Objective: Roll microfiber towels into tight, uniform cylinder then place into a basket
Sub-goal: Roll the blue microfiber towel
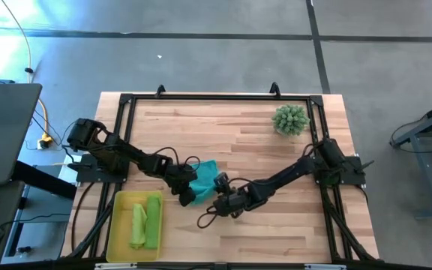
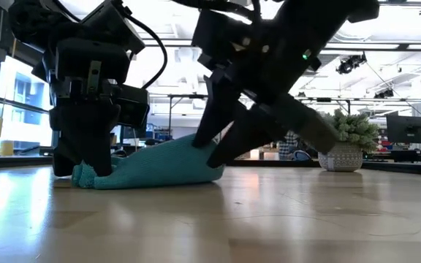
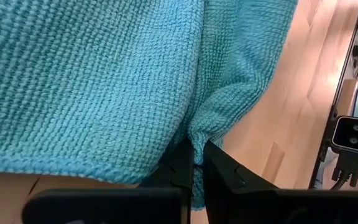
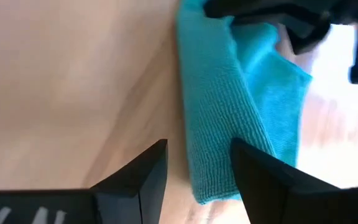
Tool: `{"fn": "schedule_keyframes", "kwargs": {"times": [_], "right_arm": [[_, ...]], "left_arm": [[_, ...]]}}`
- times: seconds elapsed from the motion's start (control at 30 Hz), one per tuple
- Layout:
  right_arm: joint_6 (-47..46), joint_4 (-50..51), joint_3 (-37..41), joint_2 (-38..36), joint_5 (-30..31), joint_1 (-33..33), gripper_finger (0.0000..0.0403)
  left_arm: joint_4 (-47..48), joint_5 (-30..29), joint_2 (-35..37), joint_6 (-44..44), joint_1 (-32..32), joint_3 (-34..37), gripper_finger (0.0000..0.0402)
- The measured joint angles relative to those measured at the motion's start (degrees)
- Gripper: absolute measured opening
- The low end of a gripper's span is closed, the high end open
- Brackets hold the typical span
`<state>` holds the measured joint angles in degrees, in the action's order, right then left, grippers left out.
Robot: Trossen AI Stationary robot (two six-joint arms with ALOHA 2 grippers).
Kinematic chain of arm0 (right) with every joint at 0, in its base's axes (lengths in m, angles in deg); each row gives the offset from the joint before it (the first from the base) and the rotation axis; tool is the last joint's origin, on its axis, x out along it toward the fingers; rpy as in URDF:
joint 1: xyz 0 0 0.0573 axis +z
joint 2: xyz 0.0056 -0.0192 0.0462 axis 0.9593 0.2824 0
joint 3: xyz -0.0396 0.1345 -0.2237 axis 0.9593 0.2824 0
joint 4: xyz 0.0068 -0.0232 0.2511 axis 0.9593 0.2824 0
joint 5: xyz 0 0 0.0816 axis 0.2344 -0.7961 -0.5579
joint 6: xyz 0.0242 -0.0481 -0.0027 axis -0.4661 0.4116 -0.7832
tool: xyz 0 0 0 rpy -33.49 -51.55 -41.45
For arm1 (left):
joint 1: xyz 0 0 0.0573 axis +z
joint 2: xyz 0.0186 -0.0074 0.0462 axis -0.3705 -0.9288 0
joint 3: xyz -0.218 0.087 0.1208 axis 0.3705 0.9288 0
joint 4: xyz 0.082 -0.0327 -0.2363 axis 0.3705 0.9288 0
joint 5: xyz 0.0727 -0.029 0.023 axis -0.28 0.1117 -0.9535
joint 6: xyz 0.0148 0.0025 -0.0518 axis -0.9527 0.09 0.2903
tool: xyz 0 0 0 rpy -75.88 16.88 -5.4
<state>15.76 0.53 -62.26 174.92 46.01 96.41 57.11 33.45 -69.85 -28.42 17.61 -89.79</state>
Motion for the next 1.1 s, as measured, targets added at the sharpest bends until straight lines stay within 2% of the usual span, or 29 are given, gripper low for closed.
{"fn": "schedule_keyframes", "kwargs": {"times": [0.37,0.77,1.1], "right_arm": [[0.0,0.3,0.0,0.8,-2.9,-3.3,0.0169],[0.0,1.1,-1.2,-1.2,-1.4,0.0,0.0169],[-0.1,1.1,-1.2,-1.2,-1.7,-1.0,0.0169]], "left_arm": [[0.0,0.0,0.0,0.0,0.0,0.0,0.0012],[0.0,0.0,0.0,0.0,0.1,0.0,0.0014],[-0.1,0.2,0.0,0.3,0.1,0.0,0.0014]]}}
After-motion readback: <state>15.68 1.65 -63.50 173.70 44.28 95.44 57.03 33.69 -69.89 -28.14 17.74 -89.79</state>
